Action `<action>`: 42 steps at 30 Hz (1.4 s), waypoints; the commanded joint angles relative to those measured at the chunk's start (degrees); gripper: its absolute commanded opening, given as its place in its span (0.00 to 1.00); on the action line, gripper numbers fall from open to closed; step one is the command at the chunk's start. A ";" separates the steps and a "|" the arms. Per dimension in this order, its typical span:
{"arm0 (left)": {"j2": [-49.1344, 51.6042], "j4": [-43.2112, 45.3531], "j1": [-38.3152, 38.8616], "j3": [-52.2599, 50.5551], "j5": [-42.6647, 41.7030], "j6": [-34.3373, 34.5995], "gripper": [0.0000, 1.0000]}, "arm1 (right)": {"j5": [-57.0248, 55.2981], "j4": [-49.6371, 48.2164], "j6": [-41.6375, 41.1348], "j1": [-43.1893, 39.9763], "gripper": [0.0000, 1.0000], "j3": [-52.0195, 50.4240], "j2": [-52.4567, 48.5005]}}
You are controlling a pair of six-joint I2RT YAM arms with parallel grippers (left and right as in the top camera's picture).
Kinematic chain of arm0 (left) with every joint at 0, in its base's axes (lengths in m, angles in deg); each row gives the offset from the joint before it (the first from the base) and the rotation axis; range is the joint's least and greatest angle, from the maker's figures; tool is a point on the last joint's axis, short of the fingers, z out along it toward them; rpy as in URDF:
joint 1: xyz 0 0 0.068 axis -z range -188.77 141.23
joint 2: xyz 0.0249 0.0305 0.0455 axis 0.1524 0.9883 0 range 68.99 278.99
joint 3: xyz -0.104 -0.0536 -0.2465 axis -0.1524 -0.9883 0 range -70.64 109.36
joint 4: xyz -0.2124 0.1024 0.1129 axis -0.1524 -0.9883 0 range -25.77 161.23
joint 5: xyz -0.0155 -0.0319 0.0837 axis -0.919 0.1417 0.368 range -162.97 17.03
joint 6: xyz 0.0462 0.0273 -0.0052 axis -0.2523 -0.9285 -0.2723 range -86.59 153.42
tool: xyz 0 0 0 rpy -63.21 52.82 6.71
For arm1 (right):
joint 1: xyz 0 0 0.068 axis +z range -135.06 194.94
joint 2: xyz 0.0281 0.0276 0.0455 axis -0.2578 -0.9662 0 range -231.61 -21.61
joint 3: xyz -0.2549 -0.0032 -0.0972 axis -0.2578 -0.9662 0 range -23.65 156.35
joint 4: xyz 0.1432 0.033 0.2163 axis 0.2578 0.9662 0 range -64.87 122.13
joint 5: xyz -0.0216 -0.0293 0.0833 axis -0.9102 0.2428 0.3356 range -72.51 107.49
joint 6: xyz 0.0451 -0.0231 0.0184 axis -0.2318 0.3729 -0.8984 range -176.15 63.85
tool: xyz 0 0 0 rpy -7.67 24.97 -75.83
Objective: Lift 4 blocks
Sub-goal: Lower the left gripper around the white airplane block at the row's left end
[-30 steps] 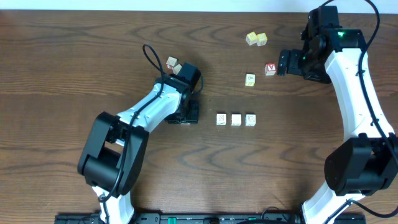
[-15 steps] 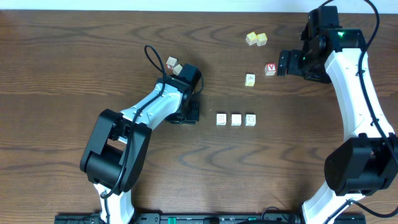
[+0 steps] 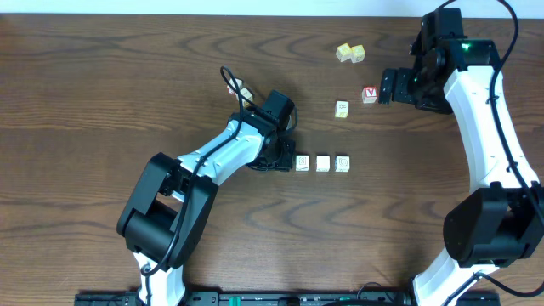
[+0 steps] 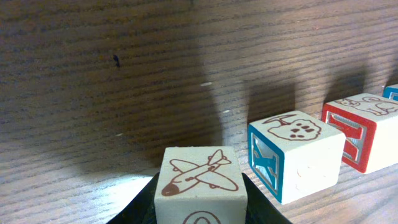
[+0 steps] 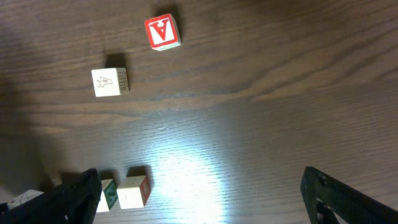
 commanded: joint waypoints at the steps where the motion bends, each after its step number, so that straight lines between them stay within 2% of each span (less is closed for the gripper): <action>1: -0.66 0.09 0.24 -0.17 2.43 -0.52 0.17 | -0.13 -0.07 0.59 0.13 0.99 -0.44 0.52; 3: -0.61 0.02 0.24 -0.17 3.82 -0.52 0.21 | -0.13 -0.07 0.59 0.15 0.99 -0.44 0.52; 10: -0.61 -0.63 0.81 -0.17 3.74 0.13 0.22 | -0.13 0.11 0.59 0.13 0.99 -0.44 0.52; 11: -0.61 -0.61 1.03 -0.17 3.76 0.57 0.25 | -0.13 0.09 0.59 0.13 0.99 -0.44 0.52; 21: -0.59 -0.63 1.51 -0.17 3.78 1.22 0.25 | -0.11 0.39 0.59 0.13 0.99 -0.44 0.52; 31: -0.59 -0.55 1.51 -0.17 3.76 1.22 0.41 | -0.11 0.72 0.59 0.15 0.99 -0.44 0.52; 42: -0.59 -0.44 1.51 -0.17 3.74 1.22 0.41 | -0.11 0.72 0.57 0.15 0.99 -0.44 0.52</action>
